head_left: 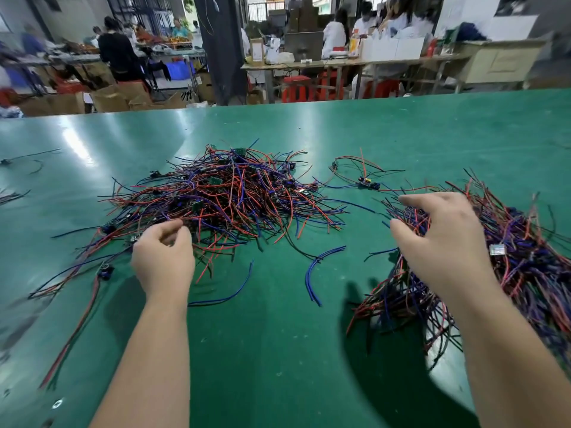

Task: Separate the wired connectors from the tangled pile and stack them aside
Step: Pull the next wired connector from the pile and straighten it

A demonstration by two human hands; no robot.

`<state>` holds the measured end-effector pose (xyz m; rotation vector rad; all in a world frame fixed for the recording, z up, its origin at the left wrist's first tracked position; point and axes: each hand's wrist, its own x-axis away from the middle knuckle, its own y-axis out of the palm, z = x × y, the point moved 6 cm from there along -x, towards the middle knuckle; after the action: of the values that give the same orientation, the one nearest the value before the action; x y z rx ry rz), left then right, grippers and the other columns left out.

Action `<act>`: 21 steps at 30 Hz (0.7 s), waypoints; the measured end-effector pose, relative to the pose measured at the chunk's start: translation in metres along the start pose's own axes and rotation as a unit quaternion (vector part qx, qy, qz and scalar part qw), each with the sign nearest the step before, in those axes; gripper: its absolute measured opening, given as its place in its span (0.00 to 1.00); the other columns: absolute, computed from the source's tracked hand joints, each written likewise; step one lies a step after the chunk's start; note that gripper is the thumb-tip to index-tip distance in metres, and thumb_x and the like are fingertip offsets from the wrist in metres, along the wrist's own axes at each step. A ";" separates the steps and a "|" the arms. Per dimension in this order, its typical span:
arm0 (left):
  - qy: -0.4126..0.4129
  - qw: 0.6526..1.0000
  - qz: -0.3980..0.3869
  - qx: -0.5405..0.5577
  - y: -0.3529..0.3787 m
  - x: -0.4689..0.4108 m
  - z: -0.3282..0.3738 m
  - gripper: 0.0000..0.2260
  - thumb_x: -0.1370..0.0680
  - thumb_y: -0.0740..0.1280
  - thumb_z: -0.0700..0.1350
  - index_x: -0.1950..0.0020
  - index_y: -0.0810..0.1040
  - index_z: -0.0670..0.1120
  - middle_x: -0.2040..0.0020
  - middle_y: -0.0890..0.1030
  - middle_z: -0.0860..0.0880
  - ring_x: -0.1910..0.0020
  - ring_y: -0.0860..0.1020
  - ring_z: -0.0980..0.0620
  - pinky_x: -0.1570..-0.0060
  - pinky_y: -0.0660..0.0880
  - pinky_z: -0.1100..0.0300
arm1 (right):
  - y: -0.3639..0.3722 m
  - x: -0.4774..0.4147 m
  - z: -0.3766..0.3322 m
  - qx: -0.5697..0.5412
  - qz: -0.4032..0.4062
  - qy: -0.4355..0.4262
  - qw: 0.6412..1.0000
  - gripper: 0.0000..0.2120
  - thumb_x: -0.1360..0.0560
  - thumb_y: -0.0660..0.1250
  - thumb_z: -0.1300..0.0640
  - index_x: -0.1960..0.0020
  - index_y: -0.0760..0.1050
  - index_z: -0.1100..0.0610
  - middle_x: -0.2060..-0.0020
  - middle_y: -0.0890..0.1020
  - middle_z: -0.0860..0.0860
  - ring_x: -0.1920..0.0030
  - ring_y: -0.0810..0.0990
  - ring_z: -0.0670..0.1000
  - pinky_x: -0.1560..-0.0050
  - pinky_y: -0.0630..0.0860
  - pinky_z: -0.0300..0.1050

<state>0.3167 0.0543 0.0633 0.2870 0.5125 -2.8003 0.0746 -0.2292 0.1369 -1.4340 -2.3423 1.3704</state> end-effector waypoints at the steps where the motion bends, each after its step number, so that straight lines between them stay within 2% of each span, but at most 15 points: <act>1: -0.012 0.995 0.018 0.096 -0.001 0.001 0.003 0.11 0.25 0.67 0.41 0.45 0.77 0.52 0.56 0.83 0.47 0.63 0.77 0.54 0.58 0.74 0.60 | 0.003 0.002 -0.004 -0.011 -0.002 -0.014 1.000 0.17 0.27 0.69 0.55 0.39 0.77 0.52 0.42 0.74 0.54 0.39 0.71 0.55 0.35 0.65 0.52; 3: -0.018 0.965 0.028 0.261 0.001 0.006 0.012 0.19 0.25 0.68 0.37 0.38 0.67 0.50 0.59 0.81 0.49 0.63 0.80 0.57 0.58 0.75 0.66 | 0.009 0.005 -0.011 -0.030 -0.009 -0.042 0.999 0.15 0.27 0.69 0.56 0.40 0.78 0.52 0.46 0.76 0.52 0.45 0.73 0.51 0.40 0.65 0.42; 5: 0.024 0.941 0.009 0.337 0.004 0.015 0.028 0.25 0.25 0.69 0.35 0.33 0.62 0.46 0.59 0.80 0.48 0.61 0.82 0.57 0.55 0.75 0.68 | 0.014 0.007 -0.015 -0.049 -0.014 -0.065 0.997 0.13 0.27 0.69 0.58 0.43 0.80 0.53 0.51 0.76 0.49 0.51 0.72 0.47 0.49 0.63 0.34; 8: 0.099 0.928 -0.046 0.355 0.009 0.035 0.056 0.27 0.27 0.71 0.33 0.33 0.65 0.45 0.58 0.81 0.49 0.58 0.83 0.56 0.53 0.77 0.65 | 0.022 0.010 -0.019 -0.125 -0.033 -0.066 0.989 0.07 0.27 0.69 0.59 0.51 0.82 0.51 0.61 0.79 0.42 0.61 0.76 0.40 0.59 0.66 0.28; 10: 0.143 0.923 -0.119 0.336 0.018 0.056 0.076 0.22 0.28 0.72 0.32 0.39 0.72 0.47 0.60 0.83 0.51 0.57 0.83 0.56 0.53 0.77 0.65 | 0.029 0.012 -0.020 -0.226 -0.069 -0.037 0.971 0.05 0.25 0.68 0.57 0.56 0.82 0.50 0.66 0.82 0.45 0.64 0.79 0.42 0.59 0.72 0.34; 12: 0.167 0.907 -0.204 0.329 0.030 0.081 0.091 0.17 0.29 0.72 0.31 0.46 0.77 0.48 0.60 0.84 0.53 0.57 0.83 0.56 0.53 0.77 0.66 | 0.038 0.015 -0.024 -0.344 -0.129 0.008 0.930 0.06 0.24 0.66 0.53 0.55 0.82 0.51 0.61 0.85 0.49 0.61 0.81 0.48 0.58 0.74 0.41; 15: 0.172 0.873 -0.322 0.324 0.047 0.116 0.101 0.14 0.29 0.70 0.29 0.53 0.80 0.47 0.60 0.85 0.54 0.59 0.83 0.57 0.54 0.77 0.67 | 0.050 0.021 -0.032 -0.496 -0.205 0.057 0.842 0.15 0.32 0.67 0.46 0.52 0.81 0.53 0.56 0.85 0.51 0.60 0.81 0.47 0.60 0.72 0.40; 19: 0.132 0.837 -0.416 0.330 0.058 0.141 0.105 0.14 0.28 0.68 0.27 0.55 0.80 0.46 0.61 0.85 0.52 0.61 0.83 0.55 0.56 0.78 0.64 | 0.048 0.019 -0.033 -0.619 -0.189 0.091 0.757 0.14 0.35 0.68 0.55 0.51 0.81 0.57 0.56 0.80 0.56 0.67 0.77 0.45 0.66 0.70 0.34; 21: 0.104 0.828 -0.444 0.326 0.059 0.144 0.104 0.13 0.27 0.67 0.28 0.54 0.80 0.46 0.62 0.85 0.51 0.63 0.83 0.54 0.60 0.78 0.65 | 0.045 0.017 -0.031 -0.647 -0.182 0.101 0.734 0.11 0.35 0.68 0.58 0.54 0.82 0.57 0.58 0.79 0.57 0.69 0.77 0.45 0.68 0.71 0.33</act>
<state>0.1842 -0.0709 0.1053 0.6283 -0.4608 -3.8100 0.1100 -0.1888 0.1169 -0.9250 -3.1600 -0.7469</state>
